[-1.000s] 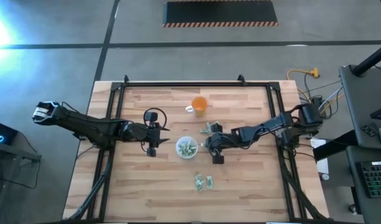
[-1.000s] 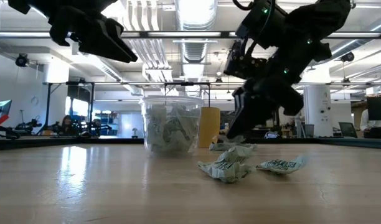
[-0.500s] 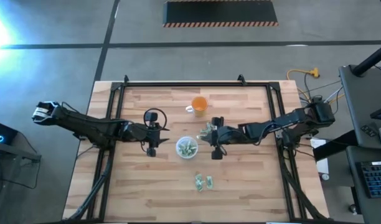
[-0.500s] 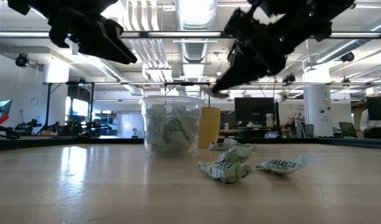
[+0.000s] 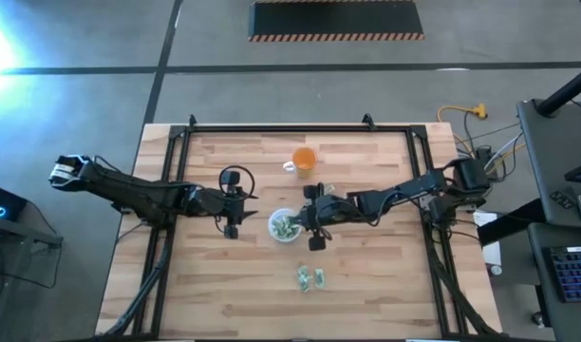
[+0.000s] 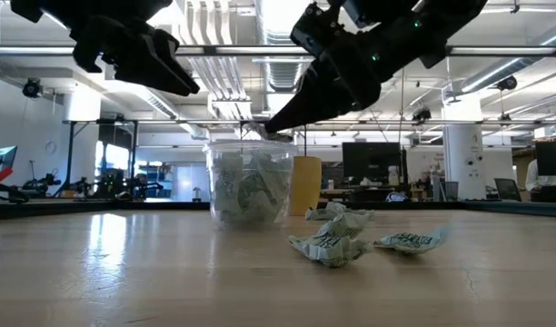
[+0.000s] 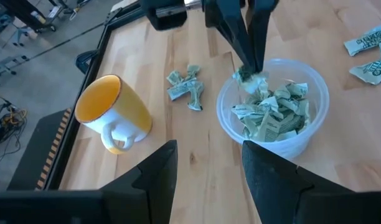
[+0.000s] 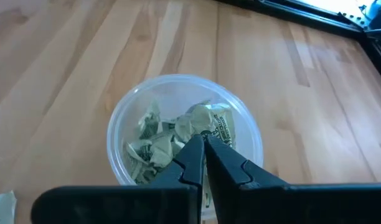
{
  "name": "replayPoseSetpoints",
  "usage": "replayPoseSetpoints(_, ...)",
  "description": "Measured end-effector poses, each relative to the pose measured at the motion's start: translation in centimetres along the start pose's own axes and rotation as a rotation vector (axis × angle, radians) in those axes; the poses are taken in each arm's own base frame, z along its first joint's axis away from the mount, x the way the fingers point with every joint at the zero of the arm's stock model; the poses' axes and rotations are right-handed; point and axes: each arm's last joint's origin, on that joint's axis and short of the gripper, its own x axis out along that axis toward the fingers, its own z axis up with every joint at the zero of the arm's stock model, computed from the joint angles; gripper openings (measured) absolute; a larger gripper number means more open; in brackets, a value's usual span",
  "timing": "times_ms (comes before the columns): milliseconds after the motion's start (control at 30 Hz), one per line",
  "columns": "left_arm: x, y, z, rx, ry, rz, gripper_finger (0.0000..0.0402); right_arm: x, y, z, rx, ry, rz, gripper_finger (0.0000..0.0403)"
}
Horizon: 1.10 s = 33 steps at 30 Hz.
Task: Pick and place Stevia / Truvia into bins
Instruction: Put the green stevia packet into the transparent container
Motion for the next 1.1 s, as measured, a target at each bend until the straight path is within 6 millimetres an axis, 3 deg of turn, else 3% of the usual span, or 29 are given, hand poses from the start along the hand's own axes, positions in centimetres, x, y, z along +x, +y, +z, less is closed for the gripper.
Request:
replayPoseSetpoints(133,0.0,0.0,-0.1,0.001,0.004,-0.001,0.0164,0.0,0.0,0.2,0.008,-0.01,0.028,0.0024)
replayPoseSetpoints(333,0.0,0.0,-0.1,0.001,0.007,-0.002,0.0164,-0.2,-0.1,0.3,0.025,-0.012,0.026,0.0089)
replayPoseSetpoints(500,0.0,0.0,-0.1,-0.001,0.007,-0.002,0.0164,-1.6,-0.9,-0.4,0.047,0.177,-0.22,0.0124)
replayPoseSetpoints(633,0.0,0.0,-0.1,-0.001,0.008,-0.002,0.0164,-2.6,-1.6,-1.5,0.087,0.314,-0.316,0.0126)
replayPoseSetpoints(833,0.0,0.0,-0.1,-0.001,0.007,-0.002,0.0164,-2.3,-2.8,-3.3,0.136,0.378,-0.348,0.0112)
replayPoseSetpoints(1100,0.0,-0.1,-0.1,-0.001,0.007,-0.003,0.0164,-0.7,-4.5,-5.0,0.146,0.427,-0.22,0.0099)
